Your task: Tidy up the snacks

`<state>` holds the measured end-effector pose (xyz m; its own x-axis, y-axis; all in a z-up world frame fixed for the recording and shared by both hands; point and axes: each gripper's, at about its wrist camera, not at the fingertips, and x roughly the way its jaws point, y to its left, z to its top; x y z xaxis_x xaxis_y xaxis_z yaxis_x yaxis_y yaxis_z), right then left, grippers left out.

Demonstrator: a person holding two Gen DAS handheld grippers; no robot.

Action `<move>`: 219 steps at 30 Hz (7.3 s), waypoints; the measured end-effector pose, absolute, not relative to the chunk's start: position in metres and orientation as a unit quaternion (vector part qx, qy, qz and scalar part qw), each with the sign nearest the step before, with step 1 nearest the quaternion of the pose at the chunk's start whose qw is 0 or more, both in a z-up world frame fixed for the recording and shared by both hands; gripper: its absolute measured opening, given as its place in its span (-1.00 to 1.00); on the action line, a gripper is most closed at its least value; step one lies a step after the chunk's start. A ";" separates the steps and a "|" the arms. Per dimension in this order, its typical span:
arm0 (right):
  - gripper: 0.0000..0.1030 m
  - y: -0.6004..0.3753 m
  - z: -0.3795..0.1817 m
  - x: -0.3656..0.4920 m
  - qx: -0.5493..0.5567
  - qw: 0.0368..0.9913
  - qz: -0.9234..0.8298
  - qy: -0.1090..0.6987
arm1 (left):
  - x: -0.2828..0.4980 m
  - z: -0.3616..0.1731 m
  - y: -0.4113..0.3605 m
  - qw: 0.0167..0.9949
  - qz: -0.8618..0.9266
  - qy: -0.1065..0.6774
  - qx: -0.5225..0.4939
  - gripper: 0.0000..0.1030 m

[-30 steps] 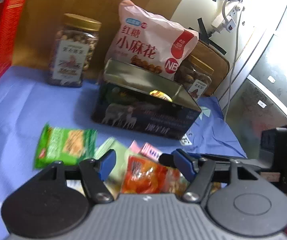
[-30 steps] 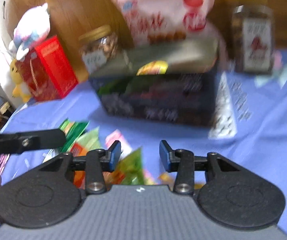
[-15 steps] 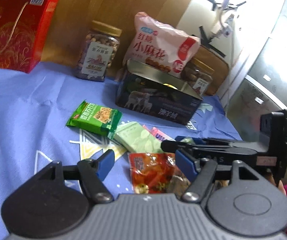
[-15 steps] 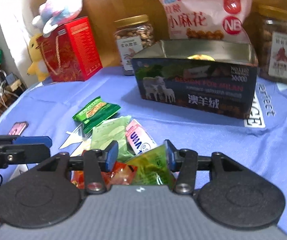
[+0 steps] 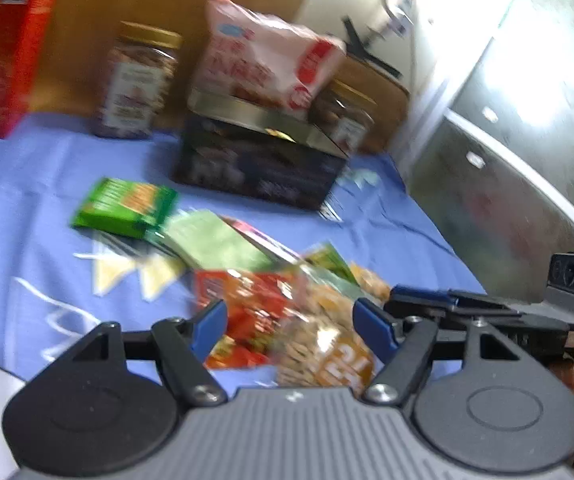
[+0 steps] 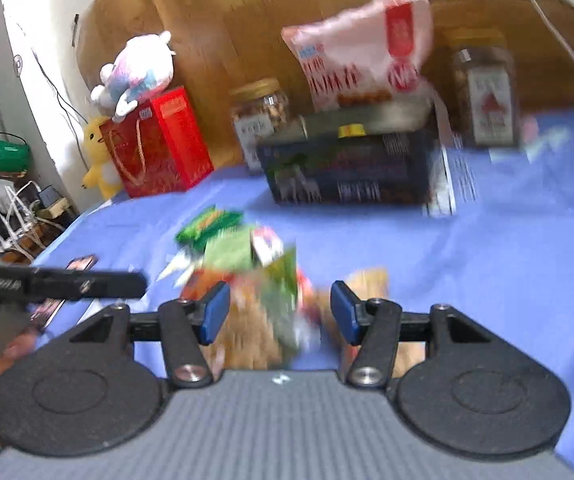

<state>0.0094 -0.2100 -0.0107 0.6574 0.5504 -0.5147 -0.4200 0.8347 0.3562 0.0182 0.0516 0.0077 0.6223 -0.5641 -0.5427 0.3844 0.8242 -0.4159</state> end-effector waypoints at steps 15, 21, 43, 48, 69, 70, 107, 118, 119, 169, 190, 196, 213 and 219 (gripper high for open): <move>-0.53 -0.176 -0.033 -0.018 0.094 0.867 0.344 0.348 | 0.013 -0.017 0.016 0.870 -0.284 0.390 -0.103 0.45; -0.58 -0.182 -0.018 -0.021 0.093 0.882 0.344 0.307 | 0.015 -0.006 0.026 0.866 -0.288 0.383 -0.143 0.21; -0.59 -0.196 0.034 0.131 0.147 0.890 0.352 0.249 | 0.158 0.074 0.007 0.918 -0.242 0.299 -0.099 0.20; -0.59 -0.196 0.028 0.170 0.156 0.888 0.344 0.264 | 0.201 0.067 0.005 0.918 -0.224 0.311 -0.105 0.20; -0.21 -0.237 0.028 0.136 0.165 0.930 0.244 0.218 | 0.175 0.063 0.011 0.932 -0.188 0.293 -0.104 0.33; -0.19 -0.242 0.025 0.125 0.168 0.929 0.242 0.222 | 0.165 0.061 0.011 0.929 -0.194 0.296 -0.106 0.33; 0.10 -0.256 -0.036 -0.023 0.028 0.961 0.077 0.265 | 0.035 0.004 -0.044 0.919 -0.099 0.380 0.028 0.51; 0.11 -0.250 -0.038 -0.029 0.024 0.957 0.110 0.268 | 0.042 0.003 -0.045 0.920 -0.084 0.382 0.035 0.66; 0.11 -0.249 -0.037 -0.028 0.022 0.956 0.114 0.268 | 0.042 0.002 -0.046 0.919 -0.083 0.383 0.035 0.67; -0.20 -0.287 -0.036 -0.036 0.058 0.952 0.089 0.287 | 0.077 0.014 -0.128 0.857 -0.324 0.400 0.007 0.64; -0.43 -0.213 0.043 0.113 -0.024 0.960 0.214 0.180 | 0.177 0.078 -0.062 0.902 -0.264 0.341 -0.020 -0.33; -0.40 -0.193 0.024 0.183 -0.039 0.959 0.186 0.208 | 0.257 0.052 -0.056 0.897 -0.236 0.372 -0.042 -0.30; -0.11 -0.188 0.024 0.134 0.029 0.931 0.272 0.243 | 0.188 0.059 0.068 0.935 -0.102 0.334 -0.065 0.27; -0.11 -0.117 0.000 0.148 0.019 0.871 0.352 0.343 | 0.168 0.006 0.127 0.899 -0.056 0.405 -0.157 0.42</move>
<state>0.1479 -0.1167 0.0001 0.5181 0.6258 -0.5830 -0.5993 0.7520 0.2747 0.1682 0.1274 0.0063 0.6665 -0.2266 -0.7103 -0.0266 0.9448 -0.3265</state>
